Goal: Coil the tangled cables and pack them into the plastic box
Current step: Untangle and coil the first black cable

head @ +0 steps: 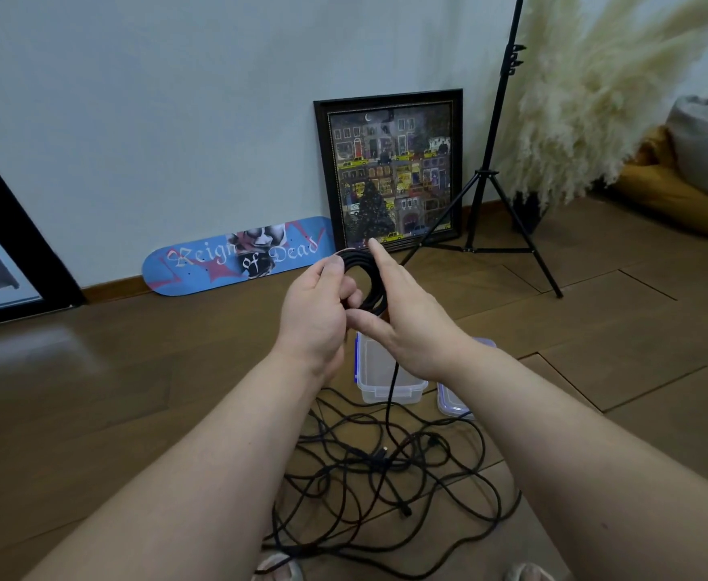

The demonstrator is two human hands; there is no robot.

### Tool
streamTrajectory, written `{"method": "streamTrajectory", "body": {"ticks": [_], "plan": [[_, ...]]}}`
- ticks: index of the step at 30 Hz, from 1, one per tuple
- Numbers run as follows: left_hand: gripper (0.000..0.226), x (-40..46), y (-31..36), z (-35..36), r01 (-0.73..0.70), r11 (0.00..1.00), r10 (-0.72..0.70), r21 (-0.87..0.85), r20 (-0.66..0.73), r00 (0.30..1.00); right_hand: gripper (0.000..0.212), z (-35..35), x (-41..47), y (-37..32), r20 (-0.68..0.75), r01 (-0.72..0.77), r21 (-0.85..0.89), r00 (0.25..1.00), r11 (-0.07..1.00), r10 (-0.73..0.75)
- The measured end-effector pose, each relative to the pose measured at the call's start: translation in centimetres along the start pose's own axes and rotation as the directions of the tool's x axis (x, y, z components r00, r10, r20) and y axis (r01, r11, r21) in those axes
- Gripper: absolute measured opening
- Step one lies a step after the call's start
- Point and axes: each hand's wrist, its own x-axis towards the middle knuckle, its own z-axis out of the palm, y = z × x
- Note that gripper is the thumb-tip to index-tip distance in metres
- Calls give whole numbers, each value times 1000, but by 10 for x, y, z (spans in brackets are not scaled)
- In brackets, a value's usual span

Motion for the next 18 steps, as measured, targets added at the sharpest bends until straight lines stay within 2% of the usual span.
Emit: {"method": "streamTrajectory", "body": {"ticks": [4, 9, 14, 18], "plan": [[30, -2, 8, -5, 75, 997, -76, 17, 70, 995, 91, -6, 1, 5, 11, 20, -27, 1000, 999, -19], [25, -3, 18, -13, 147, 979, -169, 138, 164, 972, 93, -14, 1, 8, 65, 42, -90, 997, 995, -37], [24, 0, 9, -20, -67, 915, 13, 397, 137, 990, 93, -11, 1, 3, 102, 78, -139, 993, 987, -64], [28, -1, 4, -18, -87, 939, 58, 332, 97, 994, 92, -6, 0, 1, 63, 87, -146, 995, 985, -78]]}}
